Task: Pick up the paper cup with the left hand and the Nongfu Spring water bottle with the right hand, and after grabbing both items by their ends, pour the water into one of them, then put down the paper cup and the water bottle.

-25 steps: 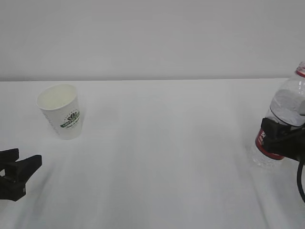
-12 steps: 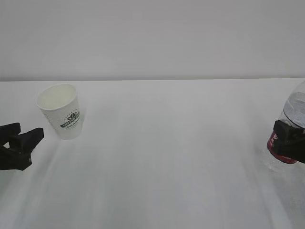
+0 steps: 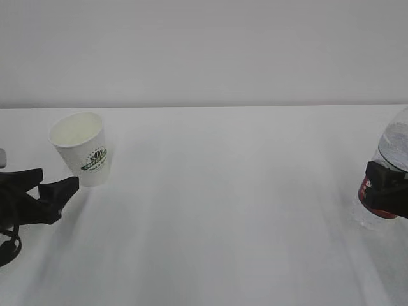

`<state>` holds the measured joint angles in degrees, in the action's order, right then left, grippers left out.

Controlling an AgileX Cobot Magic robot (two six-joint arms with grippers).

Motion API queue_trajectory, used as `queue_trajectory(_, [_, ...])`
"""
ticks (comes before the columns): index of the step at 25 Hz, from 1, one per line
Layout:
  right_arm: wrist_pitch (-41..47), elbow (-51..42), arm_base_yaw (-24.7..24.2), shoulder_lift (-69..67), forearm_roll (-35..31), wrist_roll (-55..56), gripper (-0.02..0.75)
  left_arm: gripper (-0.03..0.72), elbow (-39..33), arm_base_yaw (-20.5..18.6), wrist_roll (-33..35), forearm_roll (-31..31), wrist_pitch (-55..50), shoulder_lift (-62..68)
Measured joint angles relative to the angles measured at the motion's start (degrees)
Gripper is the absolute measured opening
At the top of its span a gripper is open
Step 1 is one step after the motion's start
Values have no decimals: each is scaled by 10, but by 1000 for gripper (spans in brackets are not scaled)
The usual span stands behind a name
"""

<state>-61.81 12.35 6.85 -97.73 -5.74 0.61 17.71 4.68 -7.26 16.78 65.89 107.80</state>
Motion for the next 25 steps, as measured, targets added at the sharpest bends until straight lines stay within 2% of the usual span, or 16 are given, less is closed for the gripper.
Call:
queue_trajectory(6, [0,0,0,0,0,-1,421,618,33,0,-1,9,0,44])
queue_trajectory(25, [0,0,0,0,0,-9,421,620,95,3,-2,31,0,108])
